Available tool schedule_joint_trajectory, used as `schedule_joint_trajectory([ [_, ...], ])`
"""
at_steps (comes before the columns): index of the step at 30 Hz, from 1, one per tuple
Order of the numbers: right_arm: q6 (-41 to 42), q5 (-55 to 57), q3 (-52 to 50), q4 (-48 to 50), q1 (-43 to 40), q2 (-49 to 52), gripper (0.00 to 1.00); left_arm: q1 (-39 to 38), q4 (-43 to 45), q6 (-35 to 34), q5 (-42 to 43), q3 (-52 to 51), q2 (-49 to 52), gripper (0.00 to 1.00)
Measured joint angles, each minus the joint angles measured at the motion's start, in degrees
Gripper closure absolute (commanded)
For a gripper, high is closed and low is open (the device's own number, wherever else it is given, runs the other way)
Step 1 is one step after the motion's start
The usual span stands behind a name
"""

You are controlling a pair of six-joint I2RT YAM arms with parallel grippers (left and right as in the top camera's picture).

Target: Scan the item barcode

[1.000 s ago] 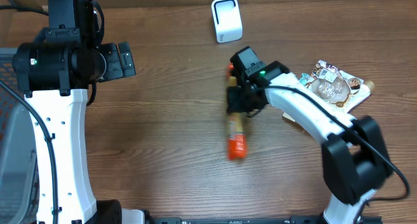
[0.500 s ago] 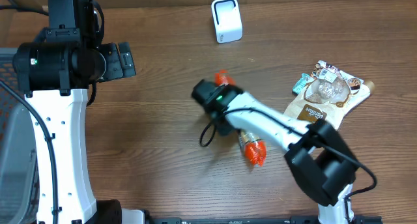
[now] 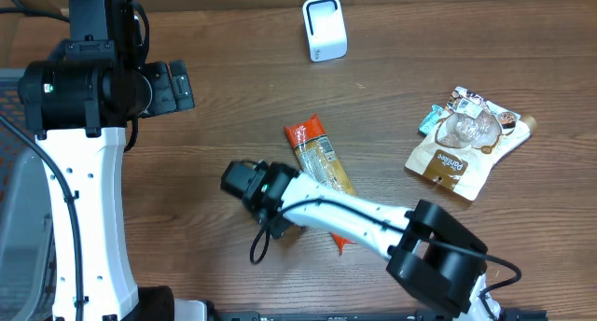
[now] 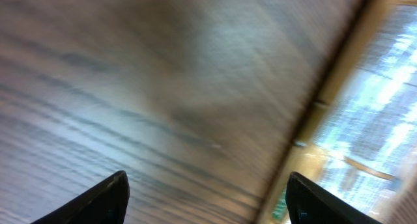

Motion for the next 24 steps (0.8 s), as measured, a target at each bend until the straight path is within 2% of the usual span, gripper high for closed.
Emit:
schedule_joint_trajectory([
  [5,-0.1,-1.2,2.3,-1.6,-7.7,-0.2,0.21,0.0,0.0,0.0,0.0,0.0,0.0,0.00],
  [13,-7.1,-14.7,2.5,-2.3,-23.9,-0.6,0.21,0.0,0.0,0.0,0.0,0.0,0.0,0.00],
  [16,-10.4,-20.9,2.5,-2.7,-29.5,-0.6,0.22,0.0,0.0,0.0,0.0,0.0,0.0,0.00],
  [19,-13.7,-28.2,1.7,-2.8,-35.1,-0.7,0.32,0.0,0.0,0.0,0.0,0.0,0.0,0.00],
  [24,-16.0,-33.8,-2.9,-1.0,-37.7,-1.0,0.34,0.0,0.0,0.0,0.0,0.0,0.0,0.00],
])
